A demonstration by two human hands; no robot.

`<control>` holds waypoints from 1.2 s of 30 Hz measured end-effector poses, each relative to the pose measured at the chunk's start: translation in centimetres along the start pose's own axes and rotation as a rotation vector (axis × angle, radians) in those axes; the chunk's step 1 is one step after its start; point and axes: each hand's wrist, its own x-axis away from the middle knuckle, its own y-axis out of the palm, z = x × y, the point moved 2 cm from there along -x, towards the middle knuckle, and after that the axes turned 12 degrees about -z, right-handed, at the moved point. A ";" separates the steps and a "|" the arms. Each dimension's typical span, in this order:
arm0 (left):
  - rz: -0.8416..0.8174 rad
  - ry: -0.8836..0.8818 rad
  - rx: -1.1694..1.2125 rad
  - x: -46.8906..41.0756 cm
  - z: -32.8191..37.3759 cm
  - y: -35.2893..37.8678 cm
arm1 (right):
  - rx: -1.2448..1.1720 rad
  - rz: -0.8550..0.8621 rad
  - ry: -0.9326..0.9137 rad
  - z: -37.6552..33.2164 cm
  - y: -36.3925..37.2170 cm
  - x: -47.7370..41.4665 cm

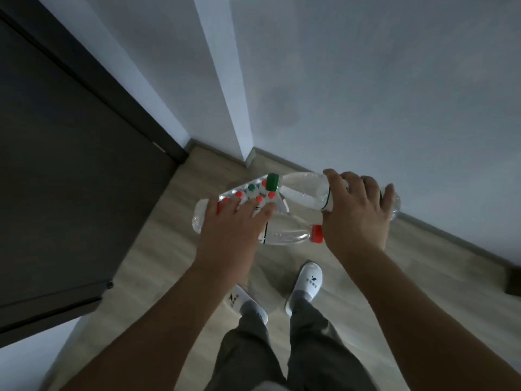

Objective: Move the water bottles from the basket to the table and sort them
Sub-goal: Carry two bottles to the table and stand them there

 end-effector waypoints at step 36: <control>0.272 1.007 -0.302 -9.5 22.9 -26.7 | -0.251 0.382 0.932 19.3 -19.3 14.5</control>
